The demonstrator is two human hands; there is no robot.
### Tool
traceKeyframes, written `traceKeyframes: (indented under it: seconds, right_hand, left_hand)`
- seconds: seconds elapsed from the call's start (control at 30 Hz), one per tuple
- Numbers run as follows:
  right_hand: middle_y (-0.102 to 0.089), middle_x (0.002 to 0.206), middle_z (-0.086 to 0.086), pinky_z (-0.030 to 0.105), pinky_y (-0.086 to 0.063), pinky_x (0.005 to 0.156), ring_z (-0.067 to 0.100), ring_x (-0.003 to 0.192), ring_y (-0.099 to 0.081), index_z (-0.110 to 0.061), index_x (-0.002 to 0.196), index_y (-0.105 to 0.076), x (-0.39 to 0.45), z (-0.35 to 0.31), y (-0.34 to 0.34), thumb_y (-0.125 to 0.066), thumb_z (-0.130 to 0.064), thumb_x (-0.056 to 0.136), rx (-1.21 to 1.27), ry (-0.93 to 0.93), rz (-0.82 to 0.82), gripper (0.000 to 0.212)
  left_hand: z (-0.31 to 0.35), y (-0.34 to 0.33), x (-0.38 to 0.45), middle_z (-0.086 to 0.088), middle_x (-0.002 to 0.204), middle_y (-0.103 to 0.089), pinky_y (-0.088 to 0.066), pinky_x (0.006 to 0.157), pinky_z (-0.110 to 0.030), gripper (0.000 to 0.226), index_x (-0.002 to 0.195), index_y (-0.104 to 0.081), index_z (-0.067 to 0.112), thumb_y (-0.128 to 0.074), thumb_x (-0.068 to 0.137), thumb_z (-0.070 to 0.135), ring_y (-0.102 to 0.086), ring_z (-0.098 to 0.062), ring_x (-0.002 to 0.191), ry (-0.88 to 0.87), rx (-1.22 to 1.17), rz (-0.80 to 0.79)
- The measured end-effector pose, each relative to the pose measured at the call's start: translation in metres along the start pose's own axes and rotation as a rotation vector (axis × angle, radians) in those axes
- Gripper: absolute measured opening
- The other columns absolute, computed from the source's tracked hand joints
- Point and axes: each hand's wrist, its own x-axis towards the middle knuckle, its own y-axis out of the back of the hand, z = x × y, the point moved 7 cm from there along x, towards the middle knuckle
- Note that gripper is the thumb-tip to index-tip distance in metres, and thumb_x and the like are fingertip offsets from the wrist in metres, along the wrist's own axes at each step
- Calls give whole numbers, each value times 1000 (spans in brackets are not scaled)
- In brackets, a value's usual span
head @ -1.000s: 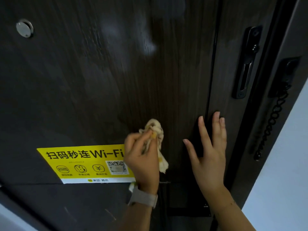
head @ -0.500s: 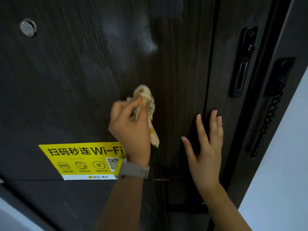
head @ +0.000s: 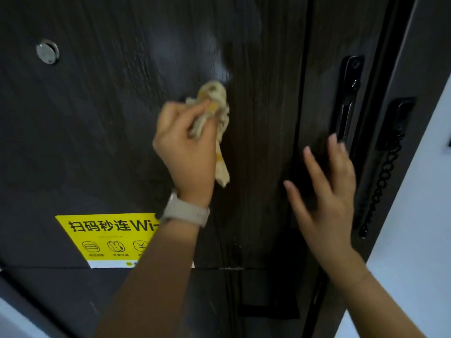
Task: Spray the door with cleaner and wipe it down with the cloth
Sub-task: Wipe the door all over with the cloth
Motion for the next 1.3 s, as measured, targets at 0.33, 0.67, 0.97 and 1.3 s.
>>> traceKeyframes:
  seconds: [0.33,0.67,0.97,1.3]
  right_hand:
    - [-28,154,18,48,-21,119,33,145,-24,-7,141,-46,55,32,31,-61,-22,95,-273,396,-79,51]
    - [-37,151,15,44,-21,118,31,143,-29,-5,143,-43,57,61,39,-57,-43,95,-441,437,-16,63]
    - [-40,149,13,43,-23,118,28,142,-31,-6,141,-45,57,56,39,-59,-35,95,-357,423,20,56]
    - [-31,152,17,44,-18,119,30,146,-21,-5,142,-42,72,72,59,-51,-30,96,-146,380,-21,53]
  left_hand:
    - [13,-26,-64,-10,87,-63,-49,75,-33,21,102,-75,2,-74,82,-4,-53,-22,79,-362,111,-405]
    - [65,-56,53,-11,105,-65,-39,92,-18,16,103,-73,6,-69,88,5,-57,-25,98,-503,93,-234]
    - [59,-74,-53,-15,102,-68,-46,85,-27,24,108,-71,-1,-74,83,-2,-55,-22,91,-623,89,-473]
    - [81,-76,38,-8,100,-66,-41,89,-20,15,98,-73,5,-66,87,-1,-56,-21,94,-491,36,-198]
